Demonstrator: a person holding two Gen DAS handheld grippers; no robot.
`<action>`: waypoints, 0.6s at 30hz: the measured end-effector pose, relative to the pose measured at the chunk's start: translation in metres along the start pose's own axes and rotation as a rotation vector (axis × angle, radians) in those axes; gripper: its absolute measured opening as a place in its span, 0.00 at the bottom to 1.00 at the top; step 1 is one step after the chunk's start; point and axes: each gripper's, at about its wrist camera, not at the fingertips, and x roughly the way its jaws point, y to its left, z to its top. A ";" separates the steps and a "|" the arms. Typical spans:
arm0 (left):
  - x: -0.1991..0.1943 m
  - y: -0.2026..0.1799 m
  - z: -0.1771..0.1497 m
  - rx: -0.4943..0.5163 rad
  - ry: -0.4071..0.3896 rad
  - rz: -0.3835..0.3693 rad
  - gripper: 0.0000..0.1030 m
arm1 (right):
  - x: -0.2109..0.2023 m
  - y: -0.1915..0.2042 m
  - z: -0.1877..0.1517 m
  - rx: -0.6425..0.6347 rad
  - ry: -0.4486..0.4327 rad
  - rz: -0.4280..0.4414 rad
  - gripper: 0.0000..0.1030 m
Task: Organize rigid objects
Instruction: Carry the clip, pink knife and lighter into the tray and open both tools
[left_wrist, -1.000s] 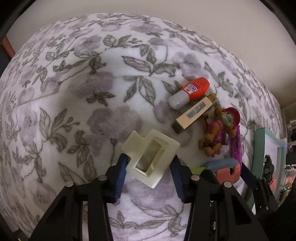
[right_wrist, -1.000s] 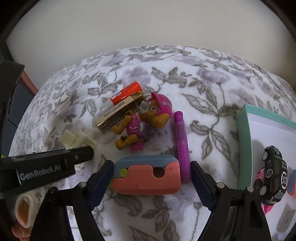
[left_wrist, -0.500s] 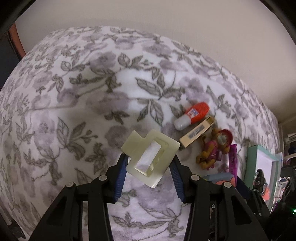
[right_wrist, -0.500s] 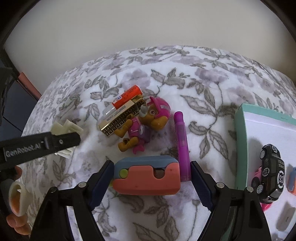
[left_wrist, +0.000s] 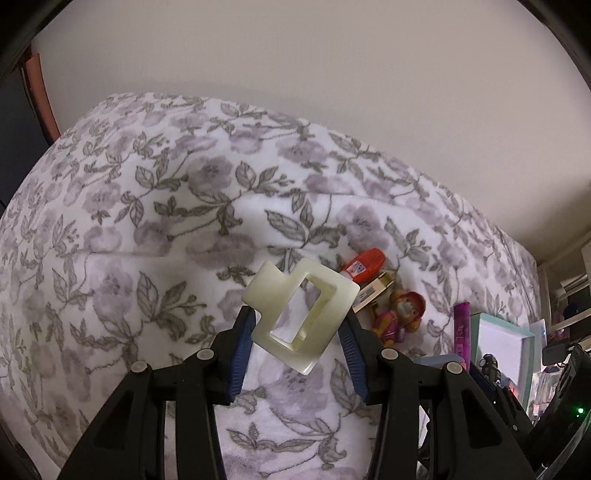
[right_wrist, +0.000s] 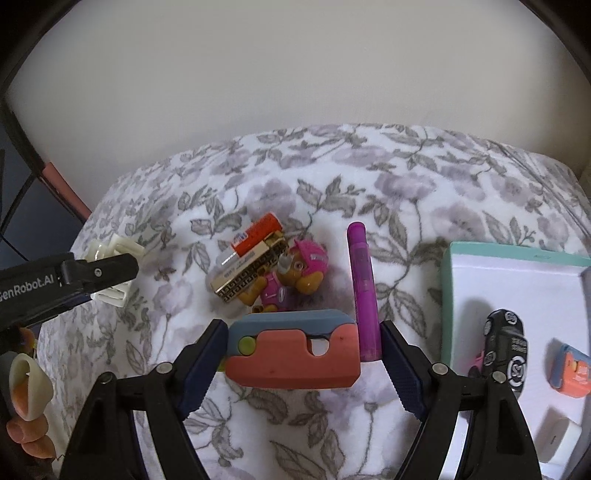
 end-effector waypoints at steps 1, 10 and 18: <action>-0.002 -0.002 0.000 0.002 -0.003 -0.003 0.47 | -0.002 -0.001 0.001 0.003 -0.004 0.002 0.81; -0.015 -0.024 -0.001 0.025 -0.026 -0.034 0.46 | -0.024 -0.019 0.008 0.040 -0.041 0.012 0.81; -0.029 -0.057 -0.009 0.068 -0.051 -0.061 0.46 | -0.051 -0.053 0.016 0.109 -0.090 0.005 0.81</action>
